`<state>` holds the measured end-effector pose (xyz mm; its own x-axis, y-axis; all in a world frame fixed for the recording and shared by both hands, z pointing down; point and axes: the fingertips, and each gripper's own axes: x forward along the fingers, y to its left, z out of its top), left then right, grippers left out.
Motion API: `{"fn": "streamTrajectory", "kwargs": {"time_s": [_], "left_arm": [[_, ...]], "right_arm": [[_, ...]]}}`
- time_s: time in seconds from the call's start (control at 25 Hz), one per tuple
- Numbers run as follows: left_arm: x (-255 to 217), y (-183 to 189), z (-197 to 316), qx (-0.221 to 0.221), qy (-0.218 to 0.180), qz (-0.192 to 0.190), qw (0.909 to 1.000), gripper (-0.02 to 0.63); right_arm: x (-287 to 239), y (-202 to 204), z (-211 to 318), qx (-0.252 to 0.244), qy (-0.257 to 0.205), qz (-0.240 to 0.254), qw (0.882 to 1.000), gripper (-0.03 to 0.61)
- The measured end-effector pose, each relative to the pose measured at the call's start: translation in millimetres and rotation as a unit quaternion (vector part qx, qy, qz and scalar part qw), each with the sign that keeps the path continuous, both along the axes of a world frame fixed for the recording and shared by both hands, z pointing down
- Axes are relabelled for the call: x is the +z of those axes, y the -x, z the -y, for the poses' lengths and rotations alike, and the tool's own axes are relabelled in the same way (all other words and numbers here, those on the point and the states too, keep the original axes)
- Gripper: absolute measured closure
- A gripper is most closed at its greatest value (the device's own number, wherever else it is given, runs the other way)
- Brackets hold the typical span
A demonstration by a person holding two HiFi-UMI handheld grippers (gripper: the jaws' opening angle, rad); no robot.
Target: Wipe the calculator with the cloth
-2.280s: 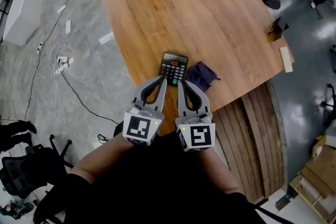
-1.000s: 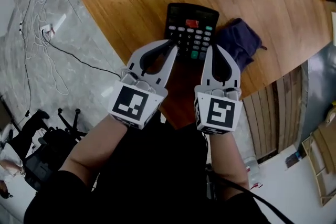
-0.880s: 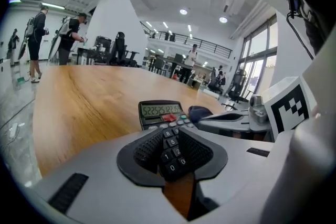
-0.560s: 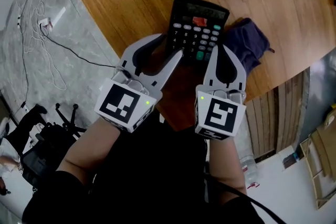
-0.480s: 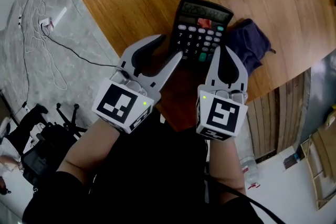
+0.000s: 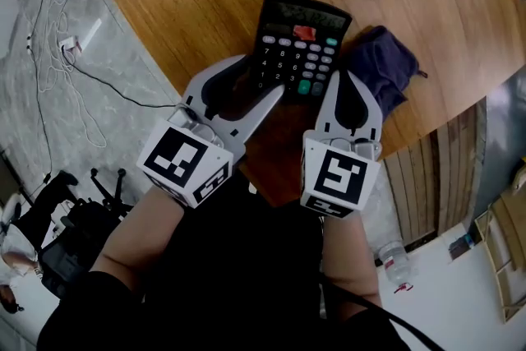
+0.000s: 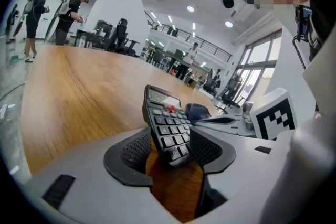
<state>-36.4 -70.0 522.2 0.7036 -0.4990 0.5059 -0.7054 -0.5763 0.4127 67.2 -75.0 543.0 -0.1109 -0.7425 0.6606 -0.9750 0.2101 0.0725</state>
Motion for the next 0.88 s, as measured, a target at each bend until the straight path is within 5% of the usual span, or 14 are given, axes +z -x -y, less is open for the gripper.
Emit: {"fn": "streamTrajectory", "kwargs": {"time_s": [0.24, 0.88], "left_arm": [[-2, -1, 0, 0.003, -0.004, 0.002, 1.0, 0.394], [3, 6, 5, 0.01, 0.015, 0.01, 0.9998, 0.394]], "right_arm": [[-13, 6, -1, -0.028, -0.057, 0.01, 0.998, 0.563], [-3, 9, 1, -0.024, -0.001, 0.04, 0.999, 0.563]]}}
